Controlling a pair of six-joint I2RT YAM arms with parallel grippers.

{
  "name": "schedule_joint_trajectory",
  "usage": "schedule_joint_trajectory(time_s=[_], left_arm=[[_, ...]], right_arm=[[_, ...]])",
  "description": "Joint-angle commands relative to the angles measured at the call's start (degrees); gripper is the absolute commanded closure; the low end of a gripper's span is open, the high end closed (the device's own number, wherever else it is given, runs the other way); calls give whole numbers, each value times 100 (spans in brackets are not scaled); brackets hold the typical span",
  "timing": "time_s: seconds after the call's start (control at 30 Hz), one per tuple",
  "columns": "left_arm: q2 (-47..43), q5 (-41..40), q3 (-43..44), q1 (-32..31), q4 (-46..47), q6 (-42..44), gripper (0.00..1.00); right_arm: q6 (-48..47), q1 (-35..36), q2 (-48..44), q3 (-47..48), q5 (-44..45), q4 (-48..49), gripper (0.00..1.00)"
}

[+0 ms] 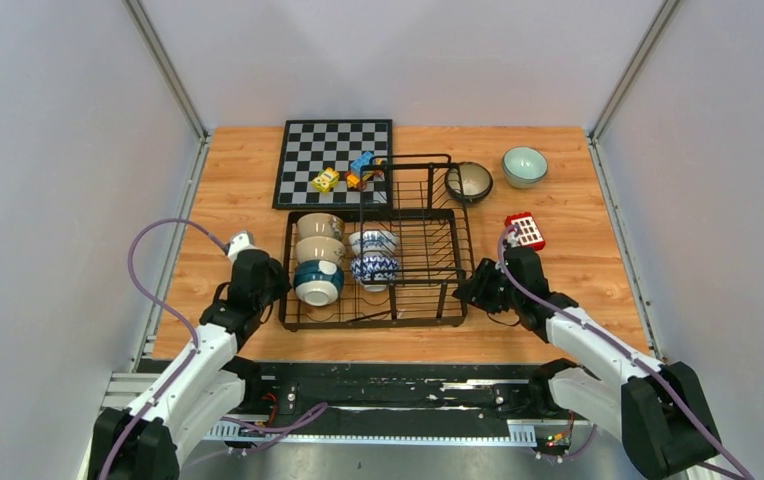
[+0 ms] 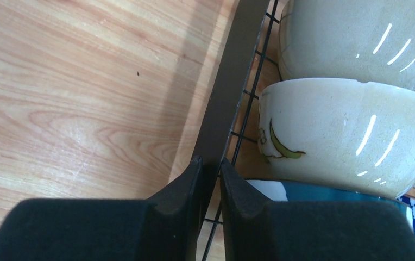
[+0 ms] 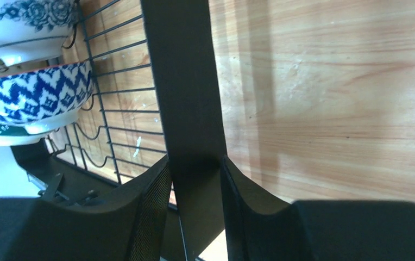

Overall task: Unload the bowls from the dish rack
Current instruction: Adjust the dish rack at the center of the board.

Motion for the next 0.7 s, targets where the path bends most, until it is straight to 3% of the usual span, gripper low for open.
schedule_joint_trajectory(time_s=[0.0, 0.27, 0.33, 0.43, 0.67], left_arm=[[-325, 1080, -270, -106, -452, -266, 83], [-988, 1430, -489, -168, -711, -400, 100], [-1100, 1426, -507, -265, -793, -413, 100], [-1228, 1360, -527, -444, -875, -480, 100], [-1368, 1107, -504, -651, -1001, -569, 100]], right_arm=[[-154, 108, 209, 223, 222, 17, 61], [-489, 103, 459, 327, 466, -327, 71], [-539, 104, 399, 345, 585, -476, 71], [-581, 97, 197, 333, 809, -671, 68], [-633, 96, -334, 561, 1117, -1466, 50]])
